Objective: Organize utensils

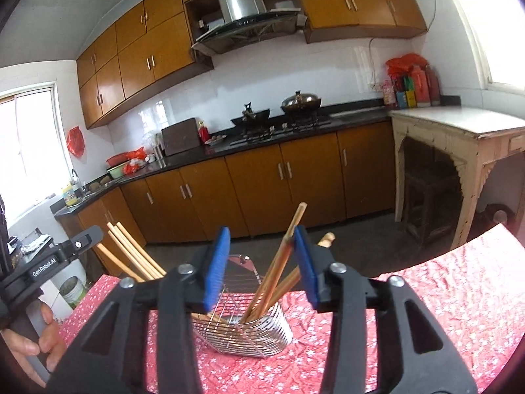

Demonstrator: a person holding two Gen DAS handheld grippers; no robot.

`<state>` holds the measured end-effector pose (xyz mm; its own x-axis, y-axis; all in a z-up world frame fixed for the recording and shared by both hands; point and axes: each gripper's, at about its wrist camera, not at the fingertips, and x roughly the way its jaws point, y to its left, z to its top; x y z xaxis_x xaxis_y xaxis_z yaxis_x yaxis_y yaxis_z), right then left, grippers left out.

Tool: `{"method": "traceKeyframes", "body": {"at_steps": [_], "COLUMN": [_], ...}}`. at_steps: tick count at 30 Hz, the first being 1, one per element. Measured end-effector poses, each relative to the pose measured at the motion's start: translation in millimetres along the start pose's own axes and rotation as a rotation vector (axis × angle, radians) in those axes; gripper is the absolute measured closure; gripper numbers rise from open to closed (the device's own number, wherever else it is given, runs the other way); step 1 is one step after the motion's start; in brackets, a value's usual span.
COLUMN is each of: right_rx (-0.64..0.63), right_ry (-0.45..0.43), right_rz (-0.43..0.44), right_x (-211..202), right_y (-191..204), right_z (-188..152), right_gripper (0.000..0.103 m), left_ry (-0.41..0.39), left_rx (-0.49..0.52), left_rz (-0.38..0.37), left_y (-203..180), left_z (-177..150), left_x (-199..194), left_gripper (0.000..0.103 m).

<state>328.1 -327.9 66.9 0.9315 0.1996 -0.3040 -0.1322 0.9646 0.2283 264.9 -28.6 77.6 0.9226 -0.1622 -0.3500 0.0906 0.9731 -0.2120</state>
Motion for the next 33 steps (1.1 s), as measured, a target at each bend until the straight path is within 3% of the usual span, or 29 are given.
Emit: {"method": "traceKeyframes", "body": {"at_steps": [5,11,15,17,19,25,33], "right_rx": [-0.026,-0.034,-0.059,-0.092,-0.131,-0.180,-0.215], "right_ry": [-0.042,-0.035,-0.040,-0.057,-0.080,-0.112,-0.078], "right_rz": [-0.027,-0.038,-0.030,-0.025,-0.037,-0.071,-0.110], "right_x": [-26,-56,-81,-98,-111,-141,-149], "right_y": [-2,-6,-1,7,16,39,51], "right_z": [0,-21,-45,-61,-74,-115,-154], "right_gripper": [0.054,0.045,0.026,0.010,0.005,0.004,0.004], "left_ry": [-0.027,-0.029,-0.008,-0.016,-0.028,-0.032,-0.069], "left_rx": [-0.002,-0.006,0.010,0.034,0.056,0.092,0.124], "left_rz": [0.013,0.038,0.053,0.061,0.067,0.055,0.097], "left_y": [9,27,36,38,40,38,35], "left_z": [2,-11,-33,-45,-60,-95,-134], "left_x": [-19,-40,-54,-63,-74,-98,-125], "left_gripper": [0.069,0.059,0.050,0.040,0.028,0.009,0.002]}}
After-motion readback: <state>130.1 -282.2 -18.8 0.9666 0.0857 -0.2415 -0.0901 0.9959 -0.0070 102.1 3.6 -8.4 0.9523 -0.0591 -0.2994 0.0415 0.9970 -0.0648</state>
